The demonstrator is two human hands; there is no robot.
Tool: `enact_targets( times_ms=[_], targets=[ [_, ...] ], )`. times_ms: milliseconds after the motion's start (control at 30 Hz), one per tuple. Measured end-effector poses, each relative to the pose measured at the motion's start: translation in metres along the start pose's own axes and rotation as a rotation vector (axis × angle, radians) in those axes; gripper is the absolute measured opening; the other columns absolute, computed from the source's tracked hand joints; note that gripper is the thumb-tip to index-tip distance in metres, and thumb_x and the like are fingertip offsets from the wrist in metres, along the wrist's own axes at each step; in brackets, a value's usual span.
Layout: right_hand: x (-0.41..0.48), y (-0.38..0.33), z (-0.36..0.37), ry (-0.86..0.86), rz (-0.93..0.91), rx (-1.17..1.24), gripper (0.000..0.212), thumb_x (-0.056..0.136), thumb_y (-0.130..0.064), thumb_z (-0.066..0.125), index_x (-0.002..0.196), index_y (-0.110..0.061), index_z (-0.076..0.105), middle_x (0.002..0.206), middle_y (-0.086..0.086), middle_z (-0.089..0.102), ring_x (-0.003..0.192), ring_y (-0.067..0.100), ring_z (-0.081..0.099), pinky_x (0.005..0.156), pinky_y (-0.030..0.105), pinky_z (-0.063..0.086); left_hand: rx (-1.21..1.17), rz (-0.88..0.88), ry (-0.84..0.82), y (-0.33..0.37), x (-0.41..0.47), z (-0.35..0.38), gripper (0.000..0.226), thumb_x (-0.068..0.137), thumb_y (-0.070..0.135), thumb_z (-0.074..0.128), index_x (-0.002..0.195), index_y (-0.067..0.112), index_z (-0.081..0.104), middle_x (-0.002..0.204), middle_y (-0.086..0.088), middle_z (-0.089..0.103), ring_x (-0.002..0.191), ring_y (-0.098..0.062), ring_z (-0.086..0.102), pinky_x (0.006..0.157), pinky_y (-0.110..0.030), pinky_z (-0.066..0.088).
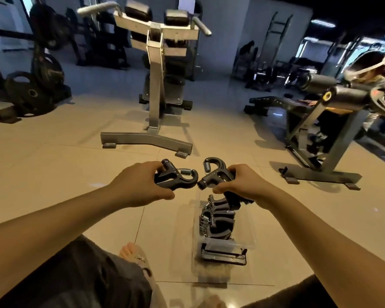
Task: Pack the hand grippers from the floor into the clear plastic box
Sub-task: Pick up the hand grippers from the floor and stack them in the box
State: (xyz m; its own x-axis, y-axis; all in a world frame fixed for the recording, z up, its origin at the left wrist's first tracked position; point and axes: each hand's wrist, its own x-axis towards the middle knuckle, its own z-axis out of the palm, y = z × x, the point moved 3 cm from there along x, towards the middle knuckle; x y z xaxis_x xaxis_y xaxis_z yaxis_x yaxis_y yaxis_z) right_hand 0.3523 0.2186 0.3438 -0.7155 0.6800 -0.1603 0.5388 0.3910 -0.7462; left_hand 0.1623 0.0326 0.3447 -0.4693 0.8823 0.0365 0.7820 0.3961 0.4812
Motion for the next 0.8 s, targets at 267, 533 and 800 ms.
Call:
enact_targets(
  times_ms=[267, 533, 800],
  targets=[
    [0.052, 0.07, -0.011, 0.041, 0.093, 0.285, 0.034, 0.085, -0.034, 0.079, 0.103, -0.008, 0.065, 0.079, 0.004, 0.063, 0.063, 0.011, 0.06, 0.055, 0.024, 0.046, 0.021, 0.027, -0.031, 0.022, 0.097, 0.032, 0.048, 0.074, 0.049, 0.082, 0.111, 0.03, 0.058, 0.092, 0.01, 0.063, 0.075, -0.009, 0.061, 0.056, -0.024, 0.041],
    [0.107, 0.145, 0.01, 0.12, 0.262, 0.667, 0.032, 0.103, -0.023, 0.041, 0.081, -0.012, 0.06, 0.063, 0.004, 0.058, 0.05, 0.017, 0.052, 0.047, 0.026, 0.044, 0.189, 0.081, -0.126, 0.007, 0.163, 0.085, 0.047, 0.071, 0.057, 0.078, 0.108, 0.037, 0.055, 0.09, 0.014, 0.066, 0.074, -0.006, 0.062, 0.065, -0.029, 0.054],
    [0.159, 0.184, 0.03, 0.173, 0.271, 0.779, 0.023, 0.105, -0.016, 0.052, 0.111, -0.009, 0.072, 0.084, 0.01, 0.066, 0.063, 0.016, 0.056, 0.052, 0.026, 0.05, 0.247, 0.128, -0.154, 0.003, 0.215, 0.113, 0.042, 0.074, 0.054, 0.075, 0.104, 0.034, 0.055, 0.078, 0.017, 0.058, 0.069, -0.005, 0.056, 0.056, -0.024, 0.043]
  ],
)
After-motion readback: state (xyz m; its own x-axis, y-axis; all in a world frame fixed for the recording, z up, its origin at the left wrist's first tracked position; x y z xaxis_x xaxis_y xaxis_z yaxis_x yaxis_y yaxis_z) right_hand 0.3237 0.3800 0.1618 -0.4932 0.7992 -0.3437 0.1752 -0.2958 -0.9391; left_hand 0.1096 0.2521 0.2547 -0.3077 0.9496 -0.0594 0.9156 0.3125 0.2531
